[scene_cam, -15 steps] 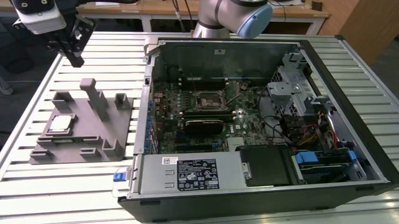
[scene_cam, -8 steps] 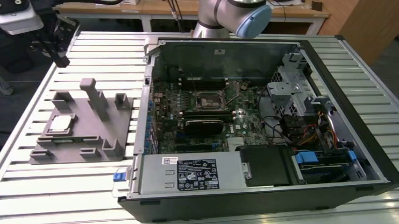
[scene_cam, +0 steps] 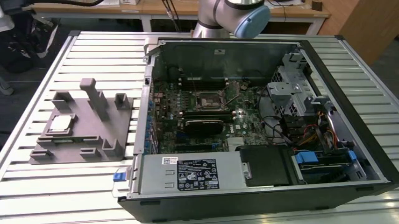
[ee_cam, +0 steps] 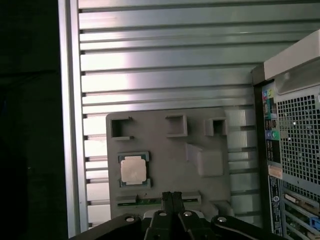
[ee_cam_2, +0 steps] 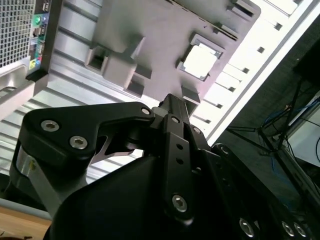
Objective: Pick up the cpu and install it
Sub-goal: 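Reach for the cpu, then pick up the cpu and move it towards the insertion slot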
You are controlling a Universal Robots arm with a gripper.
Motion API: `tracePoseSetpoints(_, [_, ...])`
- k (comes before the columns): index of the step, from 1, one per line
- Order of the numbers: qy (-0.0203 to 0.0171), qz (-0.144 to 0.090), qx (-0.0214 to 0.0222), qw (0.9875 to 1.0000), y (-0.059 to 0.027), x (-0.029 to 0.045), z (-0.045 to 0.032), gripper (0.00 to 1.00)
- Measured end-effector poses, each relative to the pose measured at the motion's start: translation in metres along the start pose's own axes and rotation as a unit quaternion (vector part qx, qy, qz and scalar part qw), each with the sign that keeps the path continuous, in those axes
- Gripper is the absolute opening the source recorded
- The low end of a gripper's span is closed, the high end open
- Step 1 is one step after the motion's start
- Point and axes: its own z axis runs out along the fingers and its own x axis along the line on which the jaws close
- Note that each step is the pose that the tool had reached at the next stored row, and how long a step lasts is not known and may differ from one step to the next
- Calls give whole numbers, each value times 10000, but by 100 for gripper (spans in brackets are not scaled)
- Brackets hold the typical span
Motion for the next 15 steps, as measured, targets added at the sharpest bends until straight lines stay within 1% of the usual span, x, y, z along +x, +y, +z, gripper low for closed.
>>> tracePoseSetpoints(7, [0, 0, 0, 10000, -24, 310, 4, 11])
tracePoseSetpoints(10, [2, 1, -1, 10000, -33, 432, 5, 11])
tracePoseSetpoints(12, [2, 0, 0, 10000, -39, 500, 5, 11])
tracePoseSetpoints(15, [3, 0, 0, 10000, -43, 560, 6, 11])
